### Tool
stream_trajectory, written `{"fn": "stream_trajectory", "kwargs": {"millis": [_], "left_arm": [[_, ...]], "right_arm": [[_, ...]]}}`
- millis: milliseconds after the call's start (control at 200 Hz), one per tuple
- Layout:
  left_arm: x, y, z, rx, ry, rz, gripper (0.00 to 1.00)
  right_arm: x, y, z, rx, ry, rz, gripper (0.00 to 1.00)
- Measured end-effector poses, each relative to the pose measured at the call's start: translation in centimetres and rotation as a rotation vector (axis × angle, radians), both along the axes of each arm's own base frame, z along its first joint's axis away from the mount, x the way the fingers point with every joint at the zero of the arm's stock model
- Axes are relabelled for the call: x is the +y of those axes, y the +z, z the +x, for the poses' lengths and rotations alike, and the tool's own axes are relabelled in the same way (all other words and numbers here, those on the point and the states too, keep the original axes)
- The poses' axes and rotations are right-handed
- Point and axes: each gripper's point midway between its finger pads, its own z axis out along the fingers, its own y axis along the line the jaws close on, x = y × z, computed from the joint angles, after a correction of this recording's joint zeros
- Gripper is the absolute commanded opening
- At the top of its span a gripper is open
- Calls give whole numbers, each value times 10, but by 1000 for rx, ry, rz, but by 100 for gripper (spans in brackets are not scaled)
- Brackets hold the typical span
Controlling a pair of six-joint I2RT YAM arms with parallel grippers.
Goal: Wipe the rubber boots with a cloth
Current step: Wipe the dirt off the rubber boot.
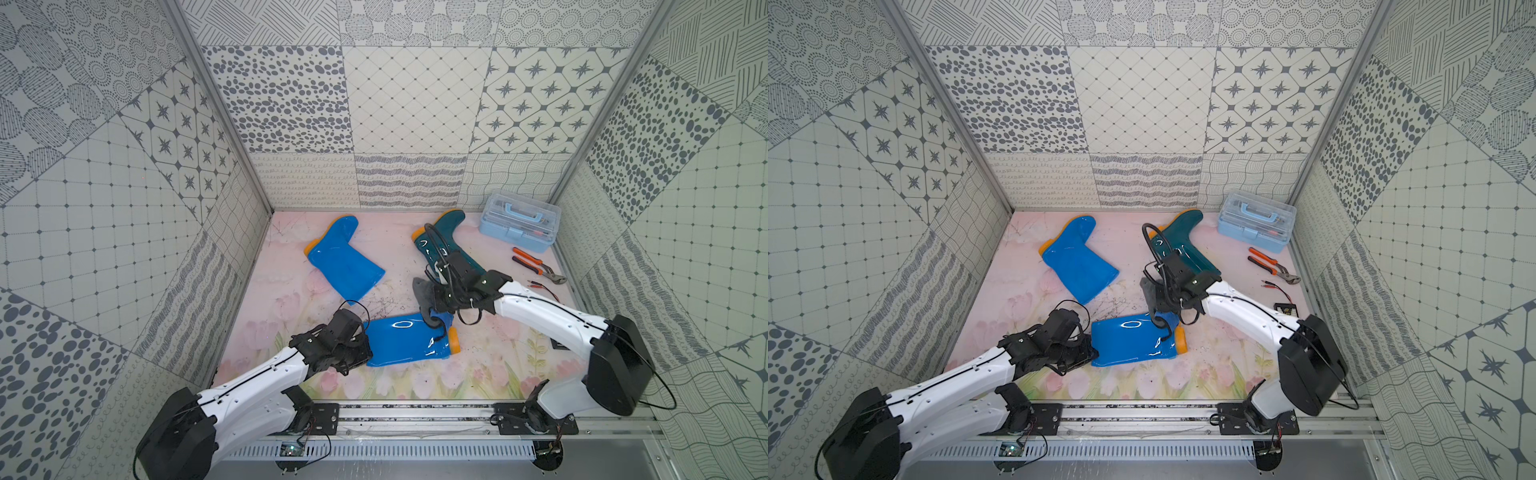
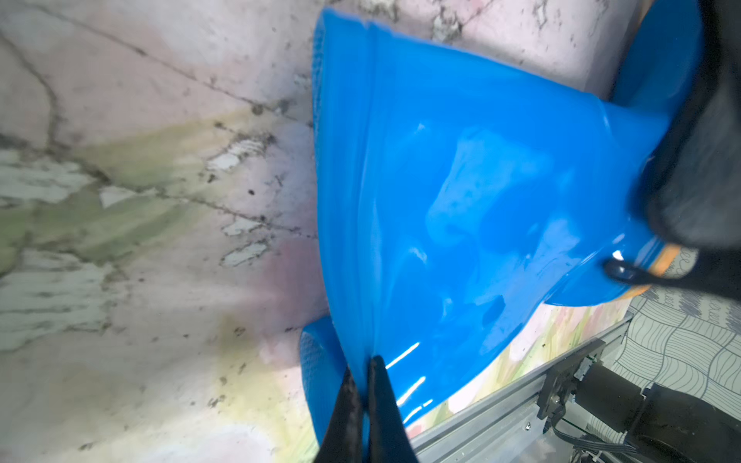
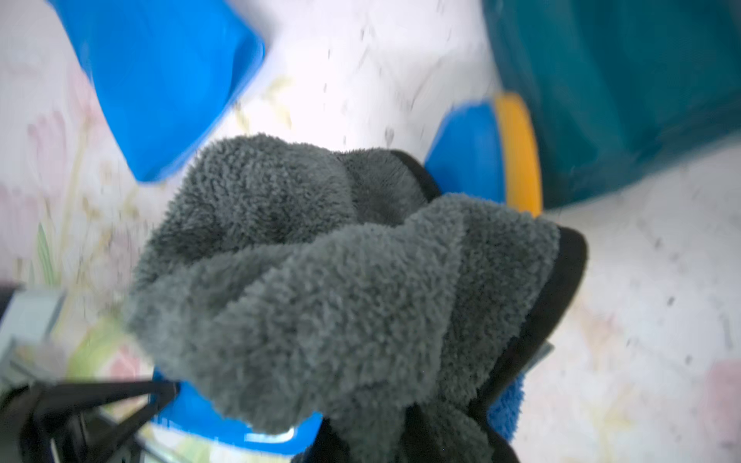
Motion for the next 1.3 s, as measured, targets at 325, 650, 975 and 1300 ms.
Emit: {"fn": "stream_trajectory", "kwargs": {"millis": [325,650,975,1300], "left_arm": [[0,8,3,-27,5,-13,0],[0,6,2,-17,6,-4,0],[0,3,3,0,1,15,0],[5,2,-1,-5,0,23,0]], "right_arm": [[7,-2,59,-36,46,-82,0],[28,-46,-76,131,191,-62,0],[116,-29,-91,187,280,140,0],[192,-80,-116,332,377,284,0]]}}
